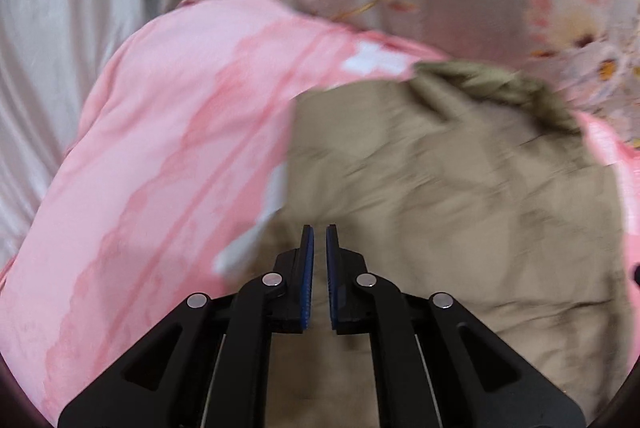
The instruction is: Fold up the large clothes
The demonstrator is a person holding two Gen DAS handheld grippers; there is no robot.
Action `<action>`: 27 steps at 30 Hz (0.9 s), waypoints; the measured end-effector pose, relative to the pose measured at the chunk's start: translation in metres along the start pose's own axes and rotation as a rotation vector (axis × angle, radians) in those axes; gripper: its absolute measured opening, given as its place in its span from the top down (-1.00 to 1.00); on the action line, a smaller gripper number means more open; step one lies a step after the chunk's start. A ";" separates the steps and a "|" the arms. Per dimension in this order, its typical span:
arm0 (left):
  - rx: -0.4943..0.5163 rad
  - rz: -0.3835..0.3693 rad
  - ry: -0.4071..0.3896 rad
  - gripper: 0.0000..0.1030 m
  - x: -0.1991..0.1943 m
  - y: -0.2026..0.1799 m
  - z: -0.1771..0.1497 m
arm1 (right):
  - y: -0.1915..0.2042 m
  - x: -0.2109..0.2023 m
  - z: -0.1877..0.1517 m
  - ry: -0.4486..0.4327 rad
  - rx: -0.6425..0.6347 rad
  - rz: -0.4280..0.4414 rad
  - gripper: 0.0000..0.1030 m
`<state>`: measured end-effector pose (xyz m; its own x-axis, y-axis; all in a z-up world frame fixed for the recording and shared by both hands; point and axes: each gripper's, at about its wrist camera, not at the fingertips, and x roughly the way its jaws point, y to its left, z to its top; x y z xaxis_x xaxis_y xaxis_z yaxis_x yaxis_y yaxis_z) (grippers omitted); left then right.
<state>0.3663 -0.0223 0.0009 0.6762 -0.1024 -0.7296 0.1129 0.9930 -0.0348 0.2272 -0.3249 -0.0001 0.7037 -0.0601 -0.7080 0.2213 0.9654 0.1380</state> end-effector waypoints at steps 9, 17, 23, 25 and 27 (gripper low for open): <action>0.097 0.006 0.079 0.59 0.037 -0.079 -0.004 | 0.070 0.067 0.002 0.119 -0.106 0.057 0.79; 0.149 0.033 -0.014 0.59 0.044 -0.084 -0.037 | 0.070 0.080 -0.018 0.100 -0.095 0.068 0.83; 0.147 0.041 -0.035 0.60 0.046 -0.086 -0.043 | 0.070 0.082 -0.022 0.077 -0.101 0.064 0.83; 0.159 0.058 -0.040 0.60 0.047 -0.089 -0.045 | 0.069 0.082 -0.022 0.078 -0.100 0.065 0.83; 0.170 0.072 -0.042 0.60 0.047 -0.092 -0.045 | 0.069 0.082 -0.022 0.080 -0.101 0.065 0.83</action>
<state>0.3551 -0.1153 -0.0611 0.7164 -0.0373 -0.6967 0.1817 0.9741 0.1348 0.2850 -0.2576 -0.0636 0.6573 0.0195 -0.7533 0.1052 0.9875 0.1173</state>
